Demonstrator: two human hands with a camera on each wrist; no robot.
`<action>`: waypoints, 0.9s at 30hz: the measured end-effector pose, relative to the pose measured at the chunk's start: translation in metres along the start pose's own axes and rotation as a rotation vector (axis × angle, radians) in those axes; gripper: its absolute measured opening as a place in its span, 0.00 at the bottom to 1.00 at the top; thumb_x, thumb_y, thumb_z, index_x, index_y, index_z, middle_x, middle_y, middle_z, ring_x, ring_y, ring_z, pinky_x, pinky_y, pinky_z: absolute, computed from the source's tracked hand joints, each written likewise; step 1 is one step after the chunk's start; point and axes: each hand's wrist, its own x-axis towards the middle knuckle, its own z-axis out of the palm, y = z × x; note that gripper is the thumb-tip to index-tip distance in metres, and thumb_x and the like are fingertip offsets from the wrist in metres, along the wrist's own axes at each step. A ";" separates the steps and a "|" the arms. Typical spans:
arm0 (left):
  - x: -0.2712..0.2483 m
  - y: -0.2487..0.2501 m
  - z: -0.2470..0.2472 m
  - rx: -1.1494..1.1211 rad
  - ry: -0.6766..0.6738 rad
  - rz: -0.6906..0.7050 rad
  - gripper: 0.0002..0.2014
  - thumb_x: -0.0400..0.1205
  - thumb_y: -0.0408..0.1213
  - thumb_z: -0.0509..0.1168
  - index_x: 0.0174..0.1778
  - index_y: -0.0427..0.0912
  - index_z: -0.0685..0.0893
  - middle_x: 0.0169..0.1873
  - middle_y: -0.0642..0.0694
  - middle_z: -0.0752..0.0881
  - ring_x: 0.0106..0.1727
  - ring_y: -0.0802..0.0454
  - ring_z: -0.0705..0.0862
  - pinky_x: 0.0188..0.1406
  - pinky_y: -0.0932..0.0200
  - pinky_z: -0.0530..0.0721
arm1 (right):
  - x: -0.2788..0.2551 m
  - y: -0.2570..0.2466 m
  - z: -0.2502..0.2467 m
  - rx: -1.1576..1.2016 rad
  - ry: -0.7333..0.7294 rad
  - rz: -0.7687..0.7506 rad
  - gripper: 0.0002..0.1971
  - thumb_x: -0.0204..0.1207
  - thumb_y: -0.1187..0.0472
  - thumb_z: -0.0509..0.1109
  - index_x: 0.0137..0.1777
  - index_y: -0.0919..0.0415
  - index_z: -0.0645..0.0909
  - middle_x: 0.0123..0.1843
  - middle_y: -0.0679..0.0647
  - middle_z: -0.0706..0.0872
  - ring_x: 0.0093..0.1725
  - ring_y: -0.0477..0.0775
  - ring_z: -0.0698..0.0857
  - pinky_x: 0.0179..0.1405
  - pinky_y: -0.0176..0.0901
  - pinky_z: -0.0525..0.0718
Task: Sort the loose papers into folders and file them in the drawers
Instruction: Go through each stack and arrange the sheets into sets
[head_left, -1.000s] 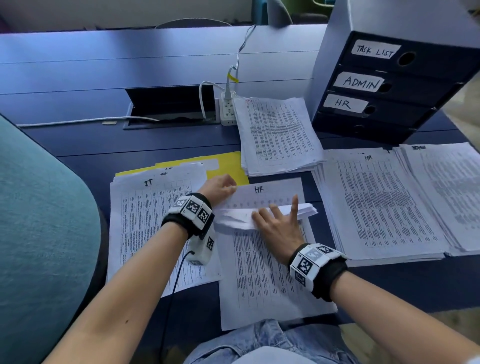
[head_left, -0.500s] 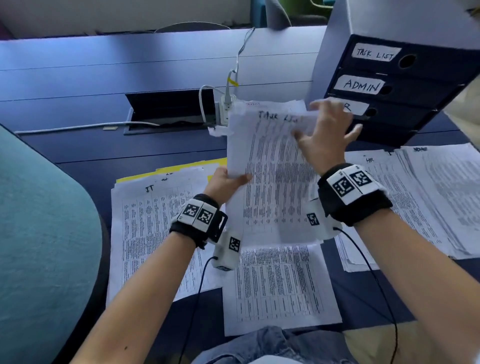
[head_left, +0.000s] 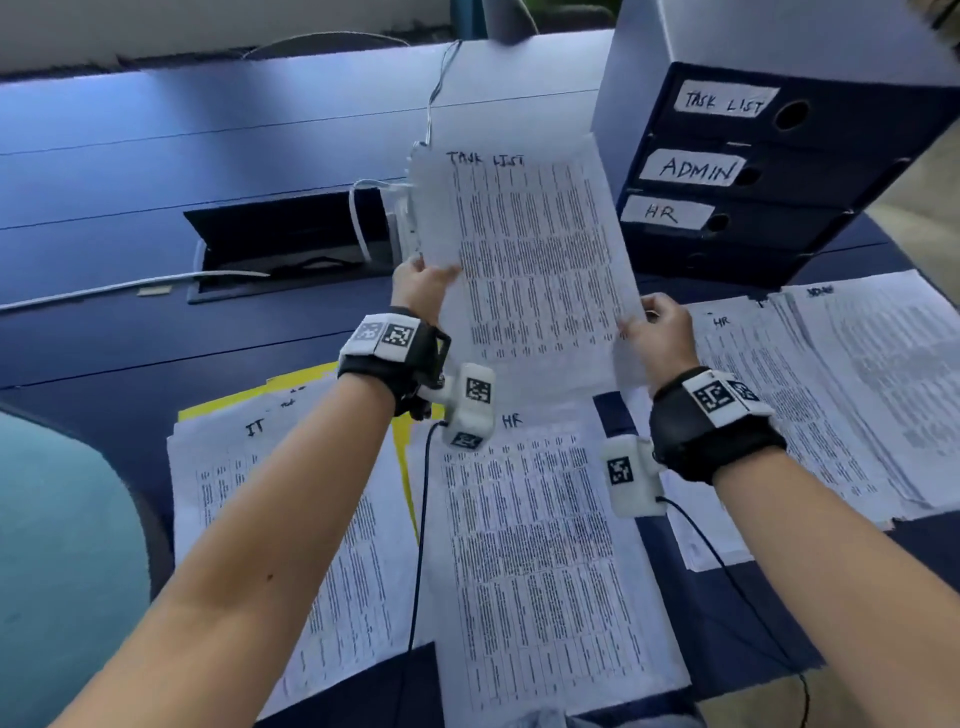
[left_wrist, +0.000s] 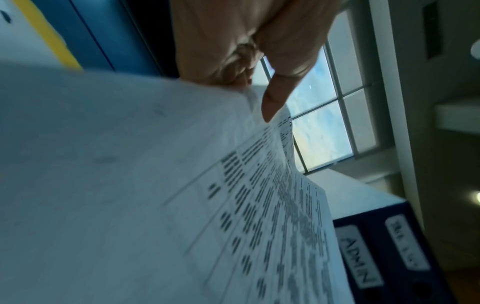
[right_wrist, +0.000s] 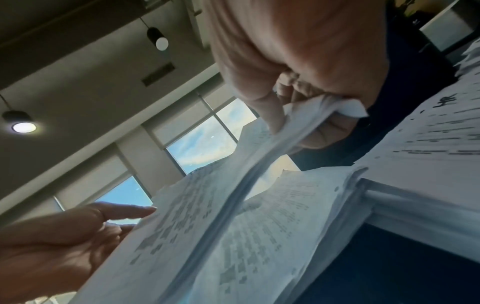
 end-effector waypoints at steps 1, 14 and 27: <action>0.007 -0.001 0.005 0.036 -0.016 -0.019 0.12 0.76 0.22 0.65 0.55 0.30 0.78 0.37 0.41 0.82 0.37 0.47 0.80 0.39 0.56 0.80 | 0.009 0.000 0.002 -0.031 0.034 -0.013 0.04 0.77 0.71 0.65 0.46 0.62 0.77 0.44 0.57 0.81 0.45 0.53 0.79 0.46 0.45 0.77; 0.028 -0.056 0.026 0.651 -0.064 -0.126 0.19 0.80 0.28 0.57 0.68 0.35 0.71 0.66 0.37 0.77 0.67 0.41 0.75 0.63 0.58 0.73 | 0.059 0.002 0.025 -0.370 0.074 0.025 0.18 0.78 0.73 0.54 0.63 0.65 0.78 0.61 0.62 0.84 0.59 0.63 0.80 0.43 0.41 0.71; 0.018 -0.059 0.010 0.773 -0.076 -0.025 0.21 0.79 0.28 0.58 0.69 0.35 0.71 0.68 0.35 0.66 0.68 0.41 0.71 0.67 0.59 0.71 | 0.026 -0.011 0.034 -0.590 -0.014 -0.095 0.27 0.76 0.68 0.60 0.76 0.56 0.65 0.75 0.58 0.67 0.74 0.60 0.64 0.70 0.59 0.64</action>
